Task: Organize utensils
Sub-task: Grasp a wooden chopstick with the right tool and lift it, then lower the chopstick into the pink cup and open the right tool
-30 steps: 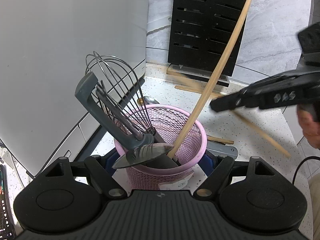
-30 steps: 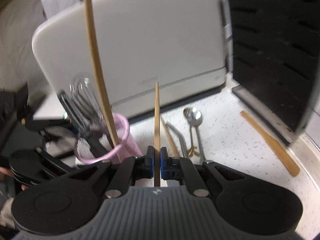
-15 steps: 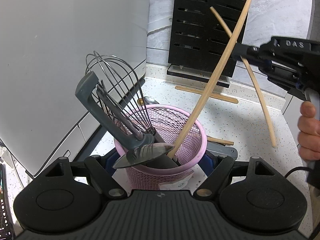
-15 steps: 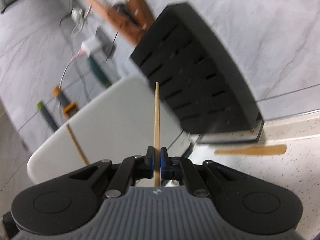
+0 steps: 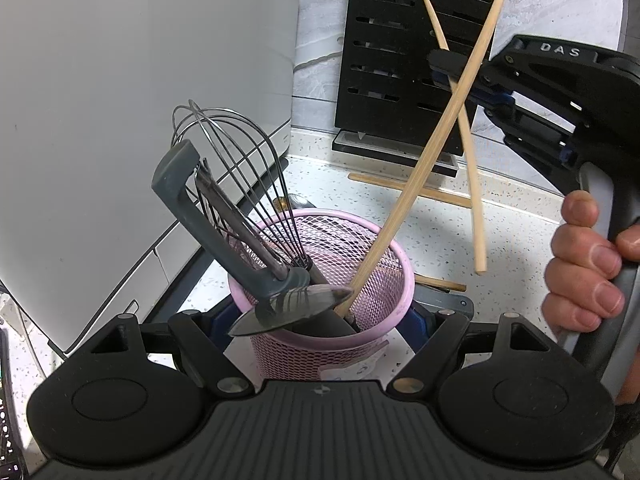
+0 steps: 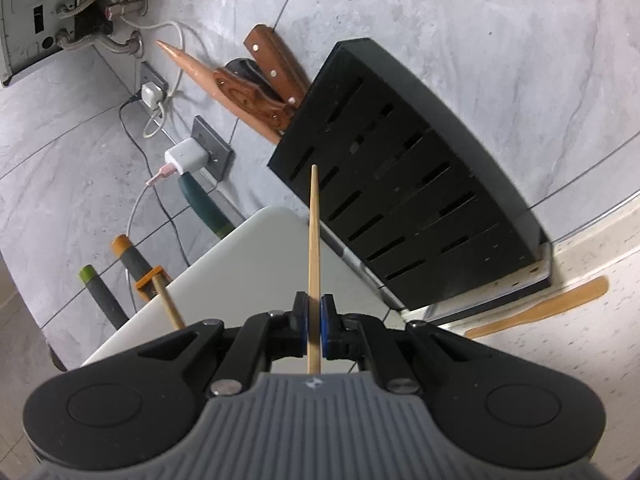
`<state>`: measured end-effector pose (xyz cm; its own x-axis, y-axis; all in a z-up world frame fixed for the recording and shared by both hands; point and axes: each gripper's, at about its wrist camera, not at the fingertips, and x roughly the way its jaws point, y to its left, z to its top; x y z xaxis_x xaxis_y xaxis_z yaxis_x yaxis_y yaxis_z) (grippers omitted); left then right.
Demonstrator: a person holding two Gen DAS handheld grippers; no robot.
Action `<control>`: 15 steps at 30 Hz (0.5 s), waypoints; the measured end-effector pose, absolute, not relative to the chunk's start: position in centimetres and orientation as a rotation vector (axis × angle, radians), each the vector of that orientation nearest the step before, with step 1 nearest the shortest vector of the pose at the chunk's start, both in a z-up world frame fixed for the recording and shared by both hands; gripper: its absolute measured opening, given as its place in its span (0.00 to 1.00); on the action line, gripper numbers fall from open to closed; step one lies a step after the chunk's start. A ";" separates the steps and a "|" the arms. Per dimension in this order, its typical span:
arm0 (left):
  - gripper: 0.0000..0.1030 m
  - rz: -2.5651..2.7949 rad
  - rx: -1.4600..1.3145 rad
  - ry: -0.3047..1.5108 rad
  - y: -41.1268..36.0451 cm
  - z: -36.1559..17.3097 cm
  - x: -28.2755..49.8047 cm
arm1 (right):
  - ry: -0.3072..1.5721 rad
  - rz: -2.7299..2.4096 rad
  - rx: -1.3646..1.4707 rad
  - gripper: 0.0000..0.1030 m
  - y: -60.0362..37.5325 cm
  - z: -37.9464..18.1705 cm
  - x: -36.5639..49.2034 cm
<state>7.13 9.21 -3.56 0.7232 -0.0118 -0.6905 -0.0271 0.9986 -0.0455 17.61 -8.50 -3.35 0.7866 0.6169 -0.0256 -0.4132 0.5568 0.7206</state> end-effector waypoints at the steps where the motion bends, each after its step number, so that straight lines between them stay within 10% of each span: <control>1: 0.90 0.008 -0.054 0.762 9.2 -3.6 7.1 | 0.285 0.621 0.772 0.02 -8.4 -3.4 17.6; 15: 0.90 -0.011 -0.070 0.764 9.7 -3.5 7.0 | 0.241 0.743 0.787 0.02 -5.8 -4.1 19.0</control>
